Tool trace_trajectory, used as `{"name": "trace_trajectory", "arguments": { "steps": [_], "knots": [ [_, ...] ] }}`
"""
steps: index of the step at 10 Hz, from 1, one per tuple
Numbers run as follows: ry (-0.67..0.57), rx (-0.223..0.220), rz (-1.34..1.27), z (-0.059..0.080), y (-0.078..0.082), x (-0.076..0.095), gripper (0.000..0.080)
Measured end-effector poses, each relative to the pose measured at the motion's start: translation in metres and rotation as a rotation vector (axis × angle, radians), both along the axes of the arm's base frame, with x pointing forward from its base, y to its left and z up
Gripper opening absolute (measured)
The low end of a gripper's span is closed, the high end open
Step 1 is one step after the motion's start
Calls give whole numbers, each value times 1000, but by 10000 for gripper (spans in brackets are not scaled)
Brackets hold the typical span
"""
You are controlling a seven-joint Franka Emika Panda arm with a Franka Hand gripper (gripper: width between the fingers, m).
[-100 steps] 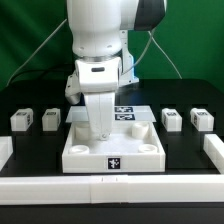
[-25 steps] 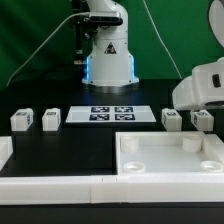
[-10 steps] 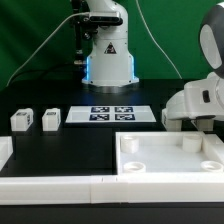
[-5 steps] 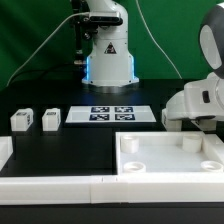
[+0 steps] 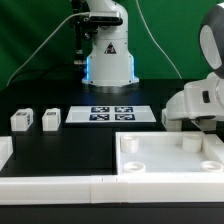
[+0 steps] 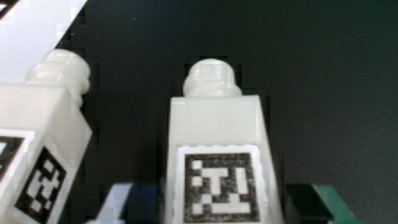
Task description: Assemble one leg
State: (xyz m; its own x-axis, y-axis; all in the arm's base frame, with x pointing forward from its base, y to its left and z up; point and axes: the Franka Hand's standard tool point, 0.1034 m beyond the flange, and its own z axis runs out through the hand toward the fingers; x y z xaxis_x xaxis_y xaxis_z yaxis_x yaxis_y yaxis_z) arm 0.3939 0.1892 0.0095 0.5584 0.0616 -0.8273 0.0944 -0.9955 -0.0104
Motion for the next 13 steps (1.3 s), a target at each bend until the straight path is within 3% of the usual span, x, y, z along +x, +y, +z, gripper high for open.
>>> {"name": "trace_trajectory", "arguments": {
  "steps": [3, 4, 6, 8, 9, 10, 12, 13],
  "knots": [
    [0, 1, -2, 1, 0, 1, 291],
    [-11, 3, -12, 13, -2, 9, 291],
    [-75, 9, -26, 58, -5, 31, 292],
    [-136, 1, -16, 109, -10, 42, 292],
    [-195, 11, -20, 119, -10, 54, 292],
    [-335, 33, -38, 117, -5, 66, 292],
    [-493, 50, -45, 119, -5, 61, 292],
    [-607, 73, -54, 117, -3, 71, 292]
  ]
}}
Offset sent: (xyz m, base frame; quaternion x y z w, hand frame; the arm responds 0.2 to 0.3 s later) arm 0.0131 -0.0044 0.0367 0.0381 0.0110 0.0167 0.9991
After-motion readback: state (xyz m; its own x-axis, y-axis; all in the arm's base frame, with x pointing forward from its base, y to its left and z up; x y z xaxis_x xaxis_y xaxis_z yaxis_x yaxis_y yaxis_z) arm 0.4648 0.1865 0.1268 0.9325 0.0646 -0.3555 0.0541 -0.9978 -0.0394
